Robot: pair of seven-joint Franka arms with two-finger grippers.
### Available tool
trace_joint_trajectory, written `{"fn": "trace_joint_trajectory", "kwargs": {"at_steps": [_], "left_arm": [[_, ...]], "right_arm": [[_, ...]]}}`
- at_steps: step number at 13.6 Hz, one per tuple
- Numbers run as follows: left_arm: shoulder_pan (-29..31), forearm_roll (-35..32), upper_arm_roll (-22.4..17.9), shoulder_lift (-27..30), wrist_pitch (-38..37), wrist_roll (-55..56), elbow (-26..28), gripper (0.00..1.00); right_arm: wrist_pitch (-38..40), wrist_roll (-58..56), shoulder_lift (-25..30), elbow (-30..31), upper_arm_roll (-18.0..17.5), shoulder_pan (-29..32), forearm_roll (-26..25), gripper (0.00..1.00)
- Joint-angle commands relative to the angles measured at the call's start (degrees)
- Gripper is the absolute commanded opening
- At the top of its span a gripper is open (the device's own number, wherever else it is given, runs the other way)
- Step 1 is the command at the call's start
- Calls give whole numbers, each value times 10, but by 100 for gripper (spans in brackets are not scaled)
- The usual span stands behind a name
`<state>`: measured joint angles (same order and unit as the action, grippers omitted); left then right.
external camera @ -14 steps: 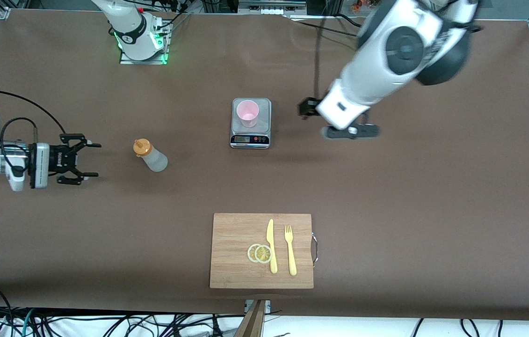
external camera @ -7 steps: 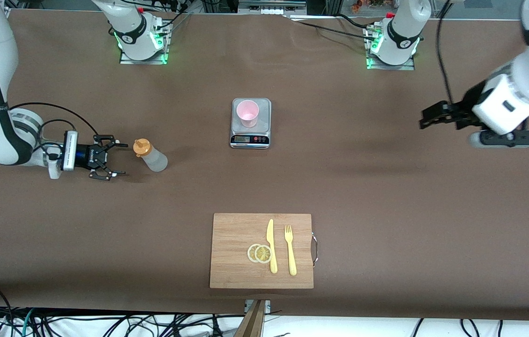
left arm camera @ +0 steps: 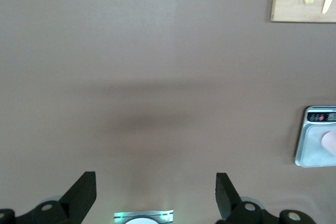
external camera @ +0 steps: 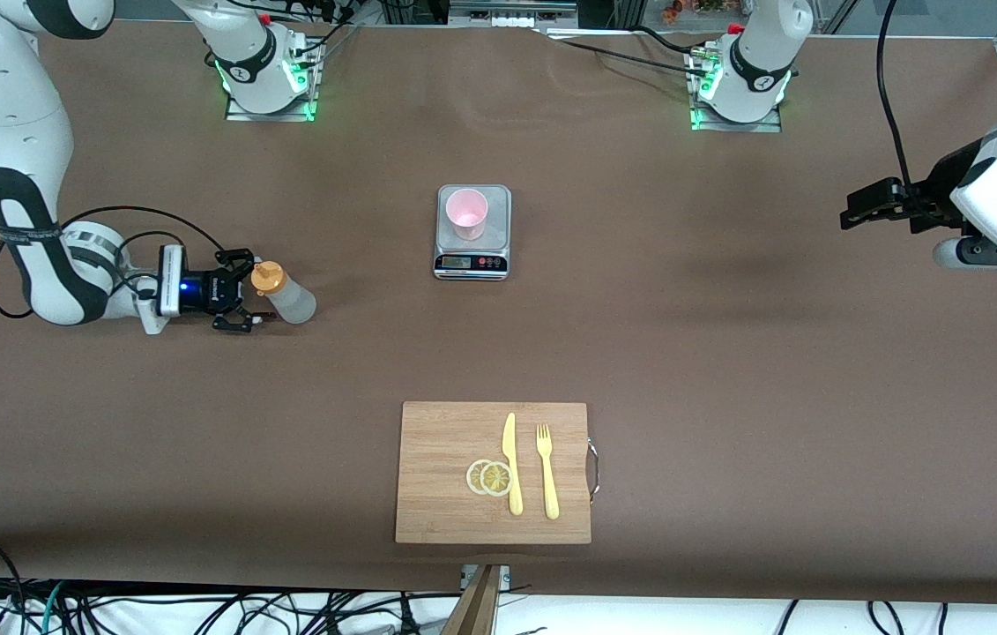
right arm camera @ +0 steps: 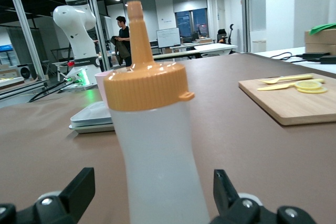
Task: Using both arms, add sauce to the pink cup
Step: 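Grasp the white squeeze bottle with the right gripper and lift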
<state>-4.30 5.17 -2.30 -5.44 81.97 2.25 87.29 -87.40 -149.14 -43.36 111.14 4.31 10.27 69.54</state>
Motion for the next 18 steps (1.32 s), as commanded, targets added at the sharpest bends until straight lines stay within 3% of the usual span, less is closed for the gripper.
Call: {"fn": "trace_joint_trajectory", "kwargs": {"at_steps": [1,6,7,9,11,15,18], "left_arm": [[10,-30,17,12,-19,-28,-5,100],[12,-34,21,12,-28,-30,-2,100],[14,-34,21,12,-28,-30,-1,100],[14,-52,22,11,-28,-51,-3,100],[12,-54,20,9,-28,-52,-4,100],[10,-54,20,3,-27,-51,-5,100],[10,-52,20,1,-27,-49,-6,100]], "right_arm": [[5,-8,-12,-3,-16,-3,27,100],[-5,40,-25,-24,-24,-17,26,98],[-4,68,-25,-40,-24,-20,14,78],[-4,103,-24,-61,-24,-27,-26,28],[-5,114,-23,-66,-24,-31,-29,2],[-35,148,-16,-74,-23,-53,-36,0],[-83,260,43,-78,-22,-96,-97,0]]}}
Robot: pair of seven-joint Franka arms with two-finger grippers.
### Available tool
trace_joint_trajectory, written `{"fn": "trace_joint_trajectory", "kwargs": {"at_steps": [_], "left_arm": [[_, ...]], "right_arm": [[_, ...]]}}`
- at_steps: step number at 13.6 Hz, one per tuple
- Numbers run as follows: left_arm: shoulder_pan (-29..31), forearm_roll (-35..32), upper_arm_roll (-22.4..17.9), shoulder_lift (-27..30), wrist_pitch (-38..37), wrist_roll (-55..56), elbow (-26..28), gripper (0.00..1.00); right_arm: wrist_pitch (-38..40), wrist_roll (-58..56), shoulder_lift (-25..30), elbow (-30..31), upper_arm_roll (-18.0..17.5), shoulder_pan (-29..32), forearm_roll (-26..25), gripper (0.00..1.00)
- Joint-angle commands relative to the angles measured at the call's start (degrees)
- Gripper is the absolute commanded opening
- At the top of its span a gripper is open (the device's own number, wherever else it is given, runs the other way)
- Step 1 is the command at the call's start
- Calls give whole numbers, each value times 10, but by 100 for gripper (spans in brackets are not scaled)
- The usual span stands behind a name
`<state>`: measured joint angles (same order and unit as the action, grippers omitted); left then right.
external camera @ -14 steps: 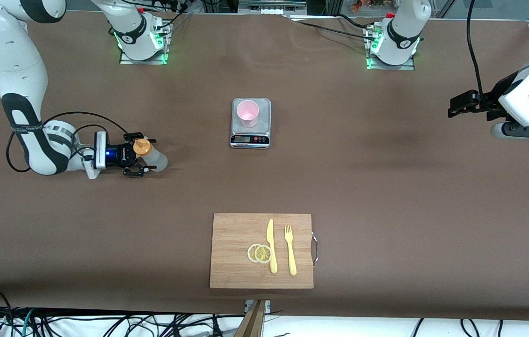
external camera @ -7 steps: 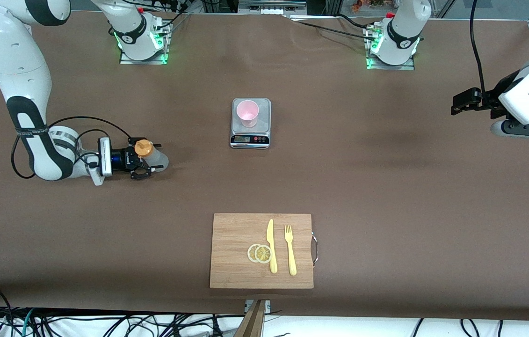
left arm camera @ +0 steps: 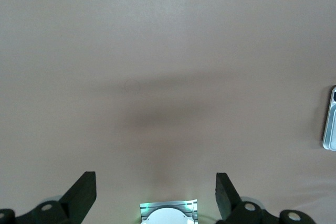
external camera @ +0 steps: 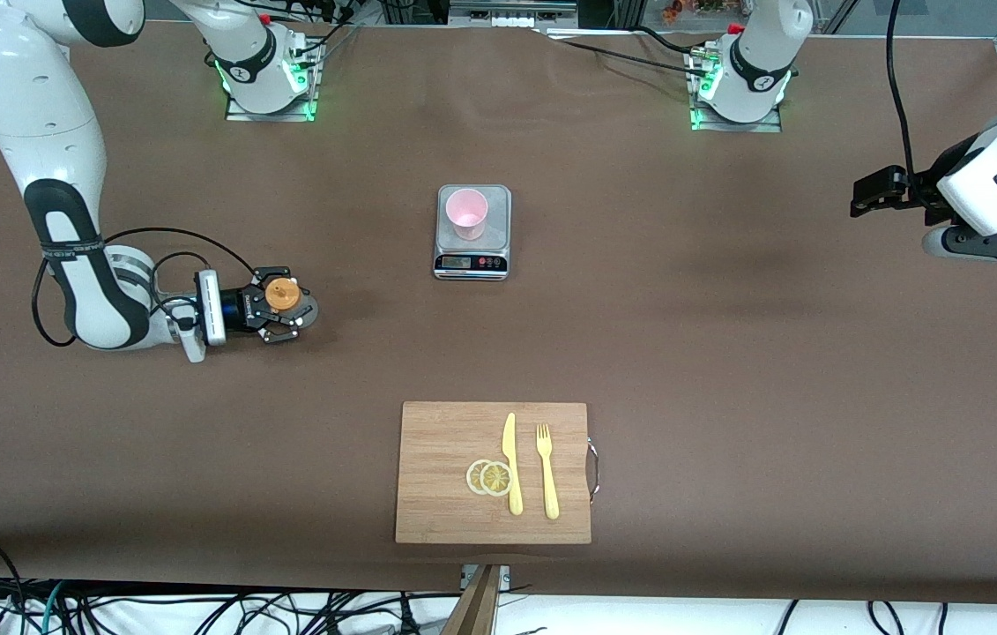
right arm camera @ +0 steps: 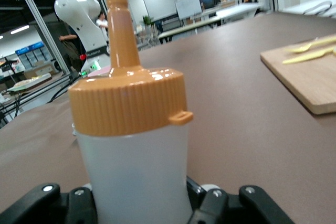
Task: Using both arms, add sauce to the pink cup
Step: 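Carry the bottle with the right gripper over the pink cup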
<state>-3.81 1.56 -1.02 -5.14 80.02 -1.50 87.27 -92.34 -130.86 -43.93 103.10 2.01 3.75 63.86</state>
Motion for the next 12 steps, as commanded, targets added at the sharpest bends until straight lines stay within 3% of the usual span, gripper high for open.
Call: {"fn": "trace_joint_trajectory", "kwargs": {"at_steps": [1,7,10,12], "left_arm": [[5,-15,8,-2,-7,-11,-7,100],[2,-14,8,-3,-7,-12,-8,100],[4,-14,7,-3,-7,-14,-8,100],[5,-12,7,-3,-7,-14,-8,100]], "right_arm": [[-56,131,78,3,1,-49,-79,0],[-111,393,182,3,-2,-205,-330,0],[-112,549,207,2,-13,-288,-469,0],[-106,623,209,-2,-33,-311,-541,0]]}}
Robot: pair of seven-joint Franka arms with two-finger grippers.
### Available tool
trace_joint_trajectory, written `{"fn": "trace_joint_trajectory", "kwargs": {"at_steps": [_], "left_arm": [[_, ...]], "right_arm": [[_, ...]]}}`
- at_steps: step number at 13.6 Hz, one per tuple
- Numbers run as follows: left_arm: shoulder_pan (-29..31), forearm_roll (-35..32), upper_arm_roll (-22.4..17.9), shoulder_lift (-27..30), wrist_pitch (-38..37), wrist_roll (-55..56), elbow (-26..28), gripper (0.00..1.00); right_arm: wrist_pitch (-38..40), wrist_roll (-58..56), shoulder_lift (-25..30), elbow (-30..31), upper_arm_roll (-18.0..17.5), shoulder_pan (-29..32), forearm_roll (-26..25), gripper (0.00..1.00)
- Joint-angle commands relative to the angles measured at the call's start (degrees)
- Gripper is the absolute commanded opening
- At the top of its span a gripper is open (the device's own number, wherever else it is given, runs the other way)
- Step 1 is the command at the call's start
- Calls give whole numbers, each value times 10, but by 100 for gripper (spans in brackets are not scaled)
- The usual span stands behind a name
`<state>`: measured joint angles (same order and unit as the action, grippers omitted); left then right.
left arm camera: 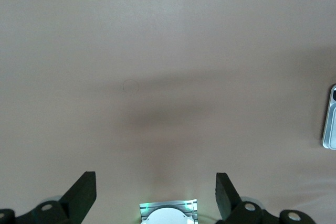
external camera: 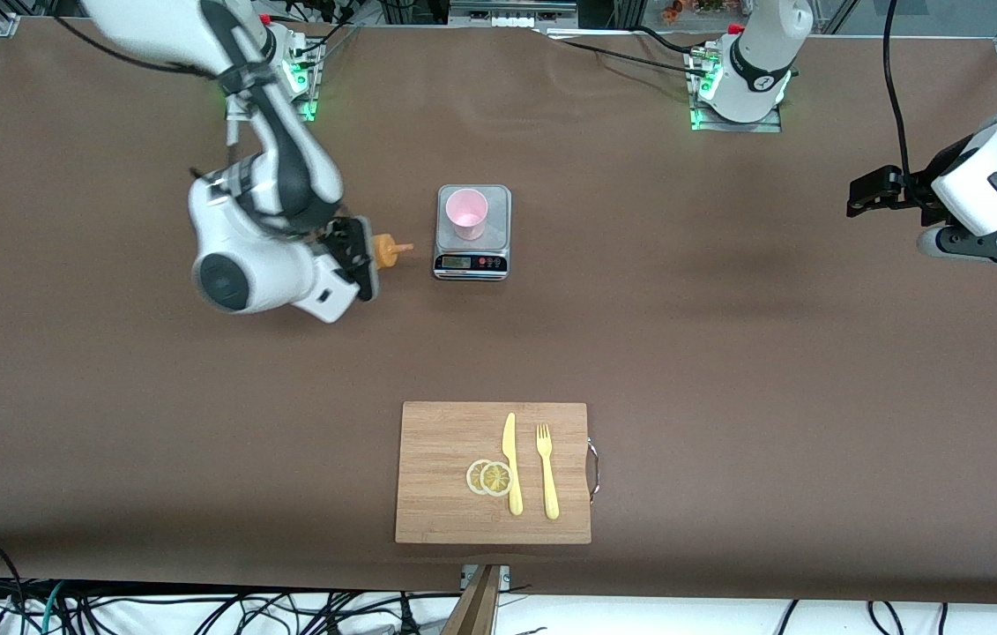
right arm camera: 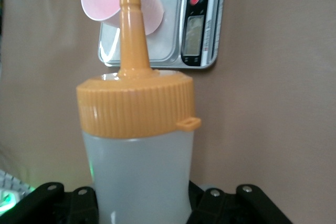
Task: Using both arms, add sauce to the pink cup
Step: 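Carry the bottle with the right gripper over the pink cup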
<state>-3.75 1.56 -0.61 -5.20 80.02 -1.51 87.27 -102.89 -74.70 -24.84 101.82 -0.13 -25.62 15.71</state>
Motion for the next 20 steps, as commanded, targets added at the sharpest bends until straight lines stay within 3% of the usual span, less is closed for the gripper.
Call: {"fn": "trace_joint_trajectory", "kwargs": {"at_steps": [1,5,20], "left_arm": [[4,-11,3,-3,-7,-14,-8,100],[8,-10,2,-3,-7,-17,-8,100],[8,-8,1,-3,-6,-17,-8,100]], "right_arm": [[4,90,18,6,-30,-25,-89,0],[49,195,16,-12,-90,-33,-185,0],[95,310,-16,-29,-120,-106,-332,0]]}}
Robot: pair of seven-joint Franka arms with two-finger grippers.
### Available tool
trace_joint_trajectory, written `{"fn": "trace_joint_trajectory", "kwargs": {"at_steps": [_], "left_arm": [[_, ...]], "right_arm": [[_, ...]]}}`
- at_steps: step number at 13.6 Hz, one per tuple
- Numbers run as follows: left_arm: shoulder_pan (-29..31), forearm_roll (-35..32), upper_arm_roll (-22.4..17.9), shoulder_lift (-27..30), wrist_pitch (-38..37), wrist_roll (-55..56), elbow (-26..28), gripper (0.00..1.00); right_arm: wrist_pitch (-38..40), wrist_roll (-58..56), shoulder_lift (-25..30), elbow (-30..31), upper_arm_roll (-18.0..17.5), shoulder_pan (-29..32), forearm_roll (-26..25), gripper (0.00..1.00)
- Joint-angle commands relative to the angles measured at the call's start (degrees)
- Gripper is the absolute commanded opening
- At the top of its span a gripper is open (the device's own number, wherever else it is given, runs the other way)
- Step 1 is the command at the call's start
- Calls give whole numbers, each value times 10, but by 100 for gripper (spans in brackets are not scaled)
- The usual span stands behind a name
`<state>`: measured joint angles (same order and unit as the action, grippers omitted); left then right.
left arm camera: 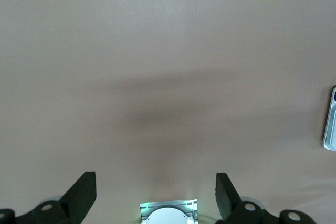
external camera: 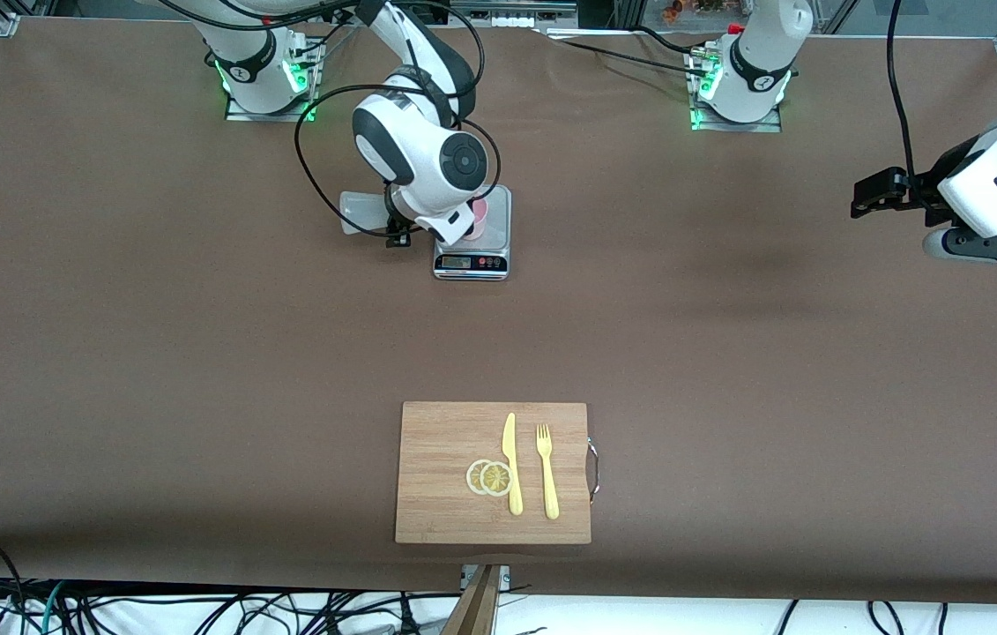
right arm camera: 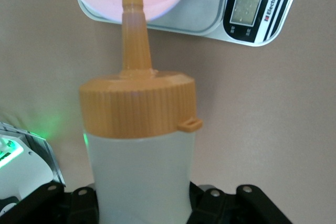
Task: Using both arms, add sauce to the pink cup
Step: 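Tilt the bottle nozzle into the pink cup with the right gripper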
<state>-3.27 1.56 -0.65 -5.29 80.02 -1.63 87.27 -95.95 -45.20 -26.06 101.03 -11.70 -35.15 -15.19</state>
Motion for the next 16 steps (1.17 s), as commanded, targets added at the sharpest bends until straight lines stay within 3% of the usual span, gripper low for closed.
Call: {"fn": "trace_joint_trajectory", "kwargs": {"at_steps": [1,8,16], "left_arm": [[3,-8,1,-5,-6,-16,-9,100],[3,-8,1,-7,-6,-16,-13,100],[2,-8,1,-7,-6,-16,-14,100]], "right_arm": [[30,26,-4,-21,-4,-17,-29,0],[81,57,-17,-43,-26,-32,-72,0],[86,64,-30,-71,-35,-26,-80,0]]}}
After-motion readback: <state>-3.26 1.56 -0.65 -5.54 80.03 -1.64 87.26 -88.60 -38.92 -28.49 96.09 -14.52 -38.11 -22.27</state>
